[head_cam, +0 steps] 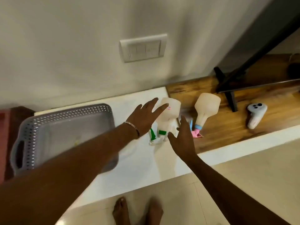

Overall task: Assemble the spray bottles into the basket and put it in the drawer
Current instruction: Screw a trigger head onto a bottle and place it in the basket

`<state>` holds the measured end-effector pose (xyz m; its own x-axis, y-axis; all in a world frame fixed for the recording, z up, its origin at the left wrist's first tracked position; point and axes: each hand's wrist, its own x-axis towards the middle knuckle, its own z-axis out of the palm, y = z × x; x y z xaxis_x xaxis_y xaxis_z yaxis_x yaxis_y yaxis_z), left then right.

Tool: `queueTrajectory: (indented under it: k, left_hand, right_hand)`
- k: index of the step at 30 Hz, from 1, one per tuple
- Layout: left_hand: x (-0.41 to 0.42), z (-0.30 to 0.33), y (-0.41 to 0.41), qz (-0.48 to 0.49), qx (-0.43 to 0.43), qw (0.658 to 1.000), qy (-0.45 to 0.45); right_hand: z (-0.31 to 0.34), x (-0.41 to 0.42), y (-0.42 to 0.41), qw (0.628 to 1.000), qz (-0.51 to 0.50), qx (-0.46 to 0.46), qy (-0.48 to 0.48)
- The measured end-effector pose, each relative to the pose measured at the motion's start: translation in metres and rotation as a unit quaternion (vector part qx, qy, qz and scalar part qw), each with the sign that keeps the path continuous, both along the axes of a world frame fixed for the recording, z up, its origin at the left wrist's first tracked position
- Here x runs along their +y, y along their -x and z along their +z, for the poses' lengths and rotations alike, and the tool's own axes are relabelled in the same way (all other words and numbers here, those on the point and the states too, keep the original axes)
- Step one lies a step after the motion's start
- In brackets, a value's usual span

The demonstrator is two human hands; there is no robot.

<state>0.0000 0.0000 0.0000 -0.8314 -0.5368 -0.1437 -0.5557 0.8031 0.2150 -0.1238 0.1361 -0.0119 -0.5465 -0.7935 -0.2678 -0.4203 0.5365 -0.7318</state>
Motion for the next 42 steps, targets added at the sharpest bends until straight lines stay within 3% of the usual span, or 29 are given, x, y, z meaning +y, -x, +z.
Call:
queueTrajectory:
  k: [10,15,19,24,28,32,34,36,39,42]
  left_hand:
    - [-0.034,-0.036,0.029,-0.139,0.059,0.986,0.068]
    - [-0.03,-0.036,0.046,-0.163,0.041,0.983,0.079]
    - [-0.032,-0.043,0.053,-0.124,0.021,0.988,0.086]
    - [-0.037,-0.045,0.051,-0.047,0.032,0.998,0.017]
    - [-0.041,-0.033,0.037,0.039,0.046,0.998,-0.015]
    - [-0.028,-0.016,0.017,0.166,0.096,0.978,-0.083]
    - [-0.023,-0.005,0.003,0.196,0.118,0.966,-0.117]
    - [-0.02,0.005,-0.012,0.196,0.145,0.956,-0.166]
    - [-0.02,0.026,-0.04,0.184,0.157,0.934,-0.263]
    - [-0.02,0.046,-0.066,0.175,0.123,0.917,-0.336]
  right_hand:
    - [-0.048,-0.01,0.009,0.997,-0.065,-0.032,-0.006]
    - [-0.049,-0.021,0.0,0.994,-0.082,-0.073,0.026]
    - [-0.048,-0.031,-0.001,0.984,-0.099,-0.145,0.024]
    - [-0.045,-0.035,-0.001,0.99,-0.063,-0.124,0.026]
    - [-0.023,-0.038,0.004,0.998,-0.025,-0.048,0.012]
    - [0.017,-0.047,0.015,0.989,0.106,0.106,-0.015]
    - [0.041,-0.052,0.022,0.96,0.214,0.178,-0.023]
    - [0.065,-0.056,0.032,0.907,0.324,0.269,-0.033]
    - [0.1,-0.069,0.041,0.777,0.465,0.422,-0.034]
    - [0.13,-0.086,0.033,0.661,0.576,0.48,-0.031]
